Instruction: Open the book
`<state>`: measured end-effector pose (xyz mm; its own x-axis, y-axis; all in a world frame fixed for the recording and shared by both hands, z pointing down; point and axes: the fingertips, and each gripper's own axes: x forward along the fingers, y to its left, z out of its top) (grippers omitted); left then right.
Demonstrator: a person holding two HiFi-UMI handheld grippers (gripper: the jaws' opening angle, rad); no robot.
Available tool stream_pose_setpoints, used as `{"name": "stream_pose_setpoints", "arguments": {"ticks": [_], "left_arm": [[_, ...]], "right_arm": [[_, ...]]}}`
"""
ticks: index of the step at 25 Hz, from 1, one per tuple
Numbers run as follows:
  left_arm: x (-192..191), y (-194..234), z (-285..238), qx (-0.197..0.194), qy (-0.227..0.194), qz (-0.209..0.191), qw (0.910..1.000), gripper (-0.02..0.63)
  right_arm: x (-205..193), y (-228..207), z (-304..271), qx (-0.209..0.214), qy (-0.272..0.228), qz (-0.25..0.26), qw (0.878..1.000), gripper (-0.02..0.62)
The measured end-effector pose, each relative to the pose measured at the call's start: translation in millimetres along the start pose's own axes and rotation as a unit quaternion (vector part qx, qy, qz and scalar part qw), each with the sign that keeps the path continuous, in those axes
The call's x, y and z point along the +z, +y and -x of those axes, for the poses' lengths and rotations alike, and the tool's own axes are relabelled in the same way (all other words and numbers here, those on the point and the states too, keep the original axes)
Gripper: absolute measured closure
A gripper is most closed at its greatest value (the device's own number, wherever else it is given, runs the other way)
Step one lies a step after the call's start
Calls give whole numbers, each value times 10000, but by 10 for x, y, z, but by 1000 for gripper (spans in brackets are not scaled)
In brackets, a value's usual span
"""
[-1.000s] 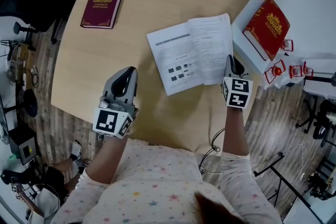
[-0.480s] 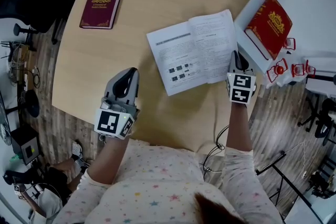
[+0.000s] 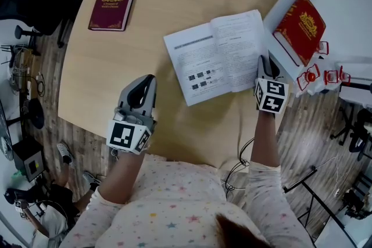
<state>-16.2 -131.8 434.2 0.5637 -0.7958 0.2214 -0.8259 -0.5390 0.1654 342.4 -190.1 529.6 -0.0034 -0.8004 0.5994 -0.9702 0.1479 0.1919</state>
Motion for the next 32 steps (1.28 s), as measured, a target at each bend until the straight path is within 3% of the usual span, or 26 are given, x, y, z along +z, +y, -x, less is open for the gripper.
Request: {"name": "stream_pose_setpoints", "arguments": {"ticks": [5,13,32], "left_arm": [[11,-5,-10,-22,-13,-2,10000,584],[5,-24,-2,-58,-26,5,10000,584],[42,-42,77,-77,-63,-22,9999,584]], "right_arm": [[-12,-53,13,-39,-61,-272,9996,467],[18,-75,71,-191,-127,-153,9996,402],[68,-40,219,-165,-140,-114,9997,380]]}}
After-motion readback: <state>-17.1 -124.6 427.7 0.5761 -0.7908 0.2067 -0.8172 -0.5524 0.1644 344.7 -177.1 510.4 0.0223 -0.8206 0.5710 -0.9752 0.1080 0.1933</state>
